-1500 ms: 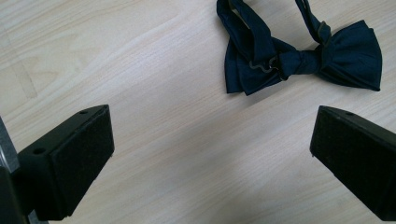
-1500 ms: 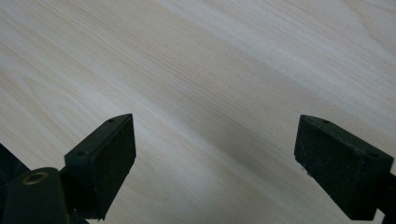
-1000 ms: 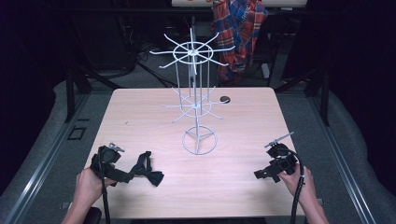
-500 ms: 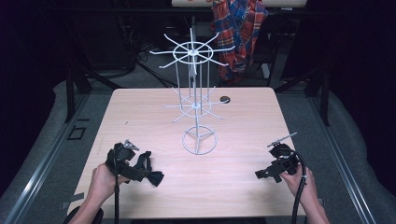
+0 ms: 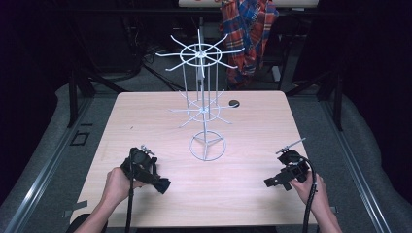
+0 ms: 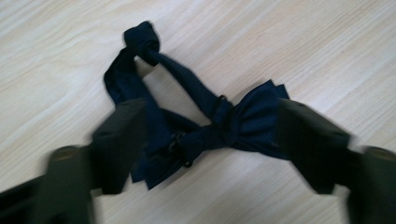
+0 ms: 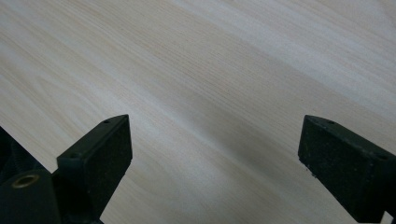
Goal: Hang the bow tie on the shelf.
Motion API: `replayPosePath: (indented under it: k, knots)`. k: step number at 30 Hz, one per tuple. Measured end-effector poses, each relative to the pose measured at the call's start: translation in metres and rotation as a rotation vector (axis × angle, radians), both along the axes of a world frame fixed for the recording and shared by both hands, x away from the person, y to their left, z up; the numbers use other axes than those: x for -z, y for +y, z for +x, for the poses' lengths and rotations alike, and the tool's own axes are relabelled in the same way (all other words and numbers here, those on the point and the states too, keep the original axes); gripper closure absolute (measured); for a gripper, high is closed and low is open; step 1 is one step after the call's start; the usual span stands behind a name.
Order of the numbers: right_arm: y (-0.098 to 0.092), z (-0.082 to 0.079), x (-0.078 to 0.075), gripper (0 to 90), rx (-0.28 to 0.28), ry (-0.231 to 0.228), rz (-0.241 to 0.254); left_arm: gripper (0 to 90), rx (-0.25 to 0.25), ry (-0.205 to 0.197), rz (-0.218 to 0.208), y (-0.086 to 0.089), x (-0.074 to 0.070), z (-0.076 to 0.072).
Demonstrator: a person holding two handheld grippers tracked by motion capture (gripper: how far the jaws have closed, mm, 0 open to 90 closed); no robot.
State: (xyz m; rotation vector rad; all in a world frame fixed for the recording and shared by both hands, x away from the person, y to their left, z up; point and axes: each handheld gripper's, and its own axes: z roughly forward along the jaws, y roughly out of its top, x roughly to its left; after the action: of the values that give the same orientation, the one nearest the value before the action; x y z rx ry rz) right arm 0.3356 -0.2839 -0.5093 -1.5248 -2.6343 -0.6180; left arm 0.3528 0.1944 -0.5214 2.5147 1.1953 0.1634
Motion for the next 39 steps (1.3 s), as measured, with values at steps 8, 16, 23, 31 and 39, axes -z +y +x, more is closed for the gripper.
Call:
replayPosePath:
  k: [8, 16, 23, 31, 39]
  knots:
    - [0.002, -0.002, 0.003, 10.8, 0.026, -0.005, 0.009, 60.9, 0.005, 0.080, 0.031, -0.011, 0.014, 0.016]
    - [0.000, -0.002, 0.001, 11.3, 0.000, 0.000, -0.003, 87.1, 0.050, 0.052, 0.038, -0.012, 0.012, 0.013]
    - [0.001, -0.002, 0.001, 11.3, 0.013, -0.002, -0.002, 87.4, 0.057, -0.006, -0.021, -0.001, -0.004, 0.009]
    - [0.002, -0.005, -0.001, 11.3, 0.021, -0.016, -0.006, 87.4, 0.035, -0.049, -0.097, 0.013, -0.013, 0.002]
    - [0.001, -0.003, 0.001, 11.3, -0.003, 0.001, -0.005, 87.4, 0.036, -0.091, -0.167, 0.015, -0.025, -0.003]
